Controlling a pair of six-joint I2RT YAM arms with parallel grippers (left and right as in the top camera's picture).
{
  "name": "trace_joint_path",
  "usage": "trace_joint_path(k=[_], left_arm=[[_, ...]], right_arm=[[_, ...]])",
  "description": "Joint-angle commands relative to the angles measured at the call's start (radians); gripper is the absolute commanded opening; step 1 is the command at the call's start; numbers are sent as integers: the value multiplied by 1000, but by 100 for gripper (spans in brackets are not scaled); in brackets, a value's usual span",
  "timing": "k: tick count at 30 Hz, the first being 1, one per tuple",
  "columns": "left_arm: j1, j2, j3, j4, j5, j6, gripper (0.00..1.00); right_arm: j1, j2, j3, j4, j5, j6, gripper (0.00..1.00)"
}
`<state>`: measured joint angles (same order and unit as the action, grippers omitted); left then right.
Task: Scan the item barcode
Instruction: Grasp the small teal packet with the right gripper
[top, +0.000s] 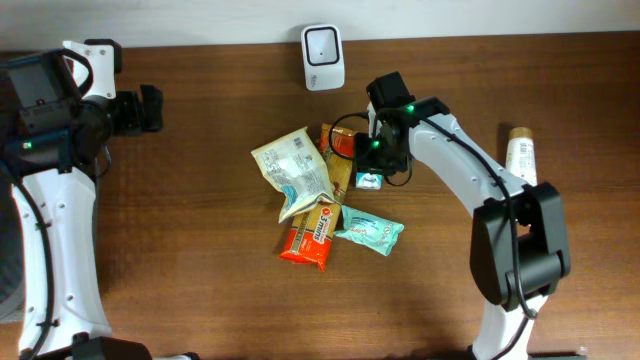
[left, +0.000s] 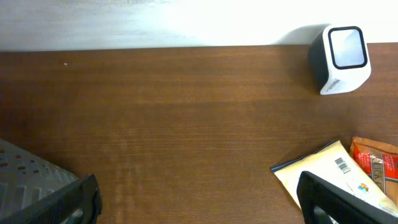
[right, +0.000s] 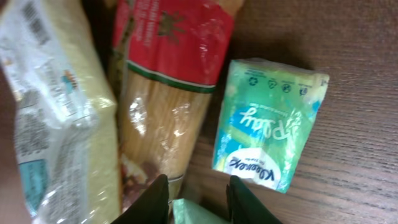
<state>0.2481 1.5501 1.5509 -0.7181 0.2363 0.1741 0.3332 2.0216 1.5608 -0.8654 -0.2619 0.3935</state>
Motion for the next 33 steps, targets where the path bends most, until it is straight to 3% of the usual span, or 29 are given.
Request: trace_joint_path(k=[1,10,13,19,23,25,29,33], left_arm=[[3,-13,4,-1,11,-9,99],[3,-13,4,-1,11,-9,99],[3,-13,3,-1,11,-9,99],[3,-13,4,-1,11,-9,99],[3,-13,4,-1,11,-9,99],[3,-13,3,-1,11,-9,99],[3,-13,4,-1,11,-9,99],[3,-13,4,-1,11,-9,99]], right_arm=[[6,53,-9,-1,30,35,31],[-3,102,-11,-16,95,34,30],[-31,102,-11,-20,85,27,26],[-108,87,21,-33,-212,-203,25],[-157,83,108,-127,-197,-241,25],[-167,83,119,-133,-186,-240,29],[-171,101,101,-132,-107,-228,46],[-171,137,64,-111,-100,-227,47]])
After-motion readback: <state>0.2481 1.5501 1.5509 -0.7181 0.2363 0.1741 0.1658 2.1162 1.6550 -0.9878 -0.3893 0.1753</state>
